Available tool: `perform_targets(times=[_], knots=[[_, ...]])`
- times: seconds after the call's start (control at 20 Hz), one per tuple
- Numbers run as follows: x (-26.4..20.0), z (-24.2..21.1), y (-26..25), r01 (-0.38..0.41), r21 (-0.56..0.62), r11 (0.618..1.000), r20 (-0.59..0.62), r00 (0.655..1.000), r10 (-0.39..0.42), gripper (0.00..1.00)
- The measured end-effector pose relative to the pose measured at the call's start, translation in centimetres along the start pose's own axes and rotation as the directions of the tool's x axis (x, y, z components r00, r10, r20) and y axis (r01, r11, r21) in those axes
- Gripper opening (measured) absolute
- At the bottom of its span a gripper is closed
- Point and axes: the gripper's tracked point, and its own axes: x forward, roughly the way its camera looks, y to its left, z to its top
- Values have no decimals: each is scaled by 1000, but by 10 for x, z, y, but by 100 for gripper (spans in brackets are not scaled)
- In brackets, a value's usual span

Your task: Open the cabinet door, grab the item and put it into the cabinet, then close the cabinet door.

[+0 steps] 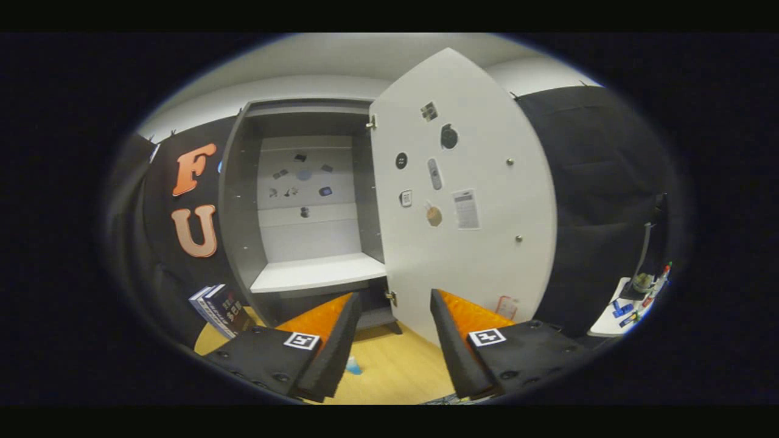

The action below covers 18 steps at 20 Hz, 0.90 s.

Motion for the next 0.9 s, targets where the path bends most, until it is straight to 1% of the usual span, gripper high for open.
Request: perform_targets(times=[0.05, 0.15, 0.25, 0.35, 0.65, 0.9], knots=[[5, -9, 8, -21, -1, 1000, -12, 1000, 21, 81], [16, -29, 23, -57, -1, 998, -40, 998, 57, 85], [25, -52, 39, -91, 1, 996, -72, 993, 91, 93], [33, -77, 47, -117, -2, 993, -106, 988, 116, 99], [62, -156, 69, -204, -44, 978, -215, 958, 190, 98], [82, -212, 85, -308, -94, 947, -290, 918, 270, 98]])
